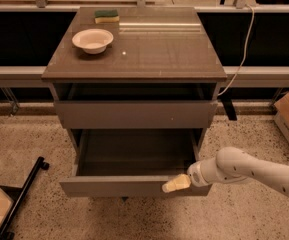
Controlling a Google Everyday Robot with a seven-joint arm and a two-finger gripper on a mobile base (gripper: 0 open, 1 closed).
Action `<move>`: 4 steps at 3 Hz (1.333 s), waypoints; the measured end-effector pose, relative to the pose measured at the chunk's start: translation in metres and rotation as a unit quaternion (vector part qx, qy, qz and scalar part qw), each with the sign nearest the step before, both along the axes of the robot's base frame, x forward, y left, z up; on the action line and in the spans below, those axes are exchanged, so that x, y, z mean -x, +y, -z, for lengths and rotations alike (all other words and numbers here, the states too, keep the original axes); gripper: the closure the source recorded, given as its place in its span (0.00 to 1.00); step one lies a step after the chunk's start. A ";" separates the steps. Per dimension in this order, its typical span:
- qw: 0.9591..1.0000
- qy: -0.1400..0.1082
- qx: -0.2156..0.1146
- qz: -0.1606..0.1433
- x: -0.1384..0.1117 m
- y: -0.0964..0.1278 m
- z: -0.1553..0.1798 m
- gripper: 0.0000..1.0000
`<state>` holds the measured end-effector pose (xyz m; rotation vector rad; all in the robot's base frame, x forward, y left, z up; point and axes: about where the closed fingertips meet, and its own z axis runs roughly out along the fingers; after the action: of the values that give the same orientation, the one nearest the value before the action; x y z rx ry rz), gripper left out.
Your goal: Open middle drawer
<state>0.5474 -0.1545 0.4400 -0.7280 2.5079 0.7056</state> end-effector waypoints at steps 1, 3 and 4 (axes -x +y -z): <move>0.999 0.030 0.033 -0.019 0.001 0.007 0.003 0.00; 0.991 0.120 0.062 -0.017 0.034 -0.006 0.010 0.00; 0.991 0.120 0.062 -0.017 0.035 -0.006 0.008 0.00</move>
Offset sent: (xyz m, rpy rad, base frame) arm -0.0595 -0.0187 -0.0067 -0.1840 0.3873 0.0408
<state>0.5128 -0.1605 0.4316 -0.7704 2.7855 0.6885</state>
